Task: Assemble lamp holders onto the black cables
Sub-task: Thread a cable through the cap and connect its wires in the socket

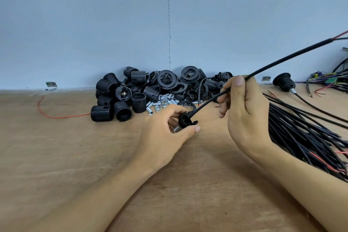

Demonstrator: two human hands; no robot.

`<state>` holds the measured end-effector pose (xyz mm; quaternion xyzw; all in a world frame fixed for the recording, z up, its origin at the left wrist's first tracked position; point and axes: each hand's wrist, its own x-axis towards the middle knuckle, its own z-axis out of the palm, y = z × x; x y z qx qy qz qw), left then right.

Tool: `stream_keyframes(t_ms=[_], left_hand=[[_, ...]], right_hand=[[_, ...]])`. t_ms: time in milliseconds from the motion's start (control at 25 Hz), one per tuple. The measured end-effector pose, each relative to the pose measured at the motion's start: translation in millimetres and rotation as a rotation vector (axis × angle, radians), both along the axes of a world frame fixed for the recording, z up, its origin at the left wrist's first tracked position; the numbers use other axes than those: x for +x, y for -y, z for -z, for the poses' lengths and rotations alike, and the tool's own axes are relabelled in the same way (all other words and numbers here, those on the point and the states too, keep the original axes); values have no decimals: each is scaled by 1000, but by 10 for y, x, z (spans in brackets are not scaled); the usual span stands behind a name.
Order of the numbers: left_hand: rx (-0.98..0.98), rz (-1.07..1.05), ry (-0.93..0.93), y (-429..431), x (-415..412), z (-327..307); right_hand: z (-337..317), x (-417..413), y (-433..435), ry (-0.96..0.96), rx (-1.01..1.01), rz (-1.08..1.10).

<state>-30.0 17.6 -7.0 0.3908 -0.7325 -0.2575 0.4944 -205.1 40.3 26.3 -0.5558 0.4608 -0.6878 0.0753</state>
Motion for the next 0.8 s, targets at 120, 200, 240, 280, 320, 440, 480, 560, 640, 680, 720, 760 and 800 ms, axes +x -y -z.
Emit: stream_keyframes(t_ms=[120, 200, 240, 280, 320, 440, 480, 560, 640, 680, 720, 760, 800], left_hand=[[-47, -32, 14, -22, -12, -9], [-84, -37, 14, -36, -18, -2], [-86, -40, -3, -39, -17, -1], [-73, -42, -34, -33, -10, -1], [-49, -44, -65, -24, -1, -8], [42, -11, -83, -37, 10, -40], [106, 49, -91, -53, -2, -59], [276, 228, -133, -84, -31, -119], [431, 410, -191, -93, -48, -158], [490, 480, -212, -94, -54, -165], [531, 527, -216, -97, -62, -170], [554, 550, -211, -100, -76, -163], [568, 555, -211, -103, -97, -150]], right_hand=[[27, 32, -17, 71, 49, -111], [50, 51, -13, 110, 120, -212], [53, 52, -9, 111, 153, -247], [46, 47, -5, 110, 175, -268], [34, 39, 2, 117, 184, -281], [14, 18, 23, 169, 203, -315], [11, 18, 24, 174, 224, -328], [-1, 17, 26, 160, 279, -354], [-26, -12, 33, 161, 346, -390], [-35, -32, 38, 168, 385, -416], [-42, -47, 39, 171, 429, -448], [-40, -56, 39, 160, 478, -486], [-36, -53, 31, 138, 533, -533]])
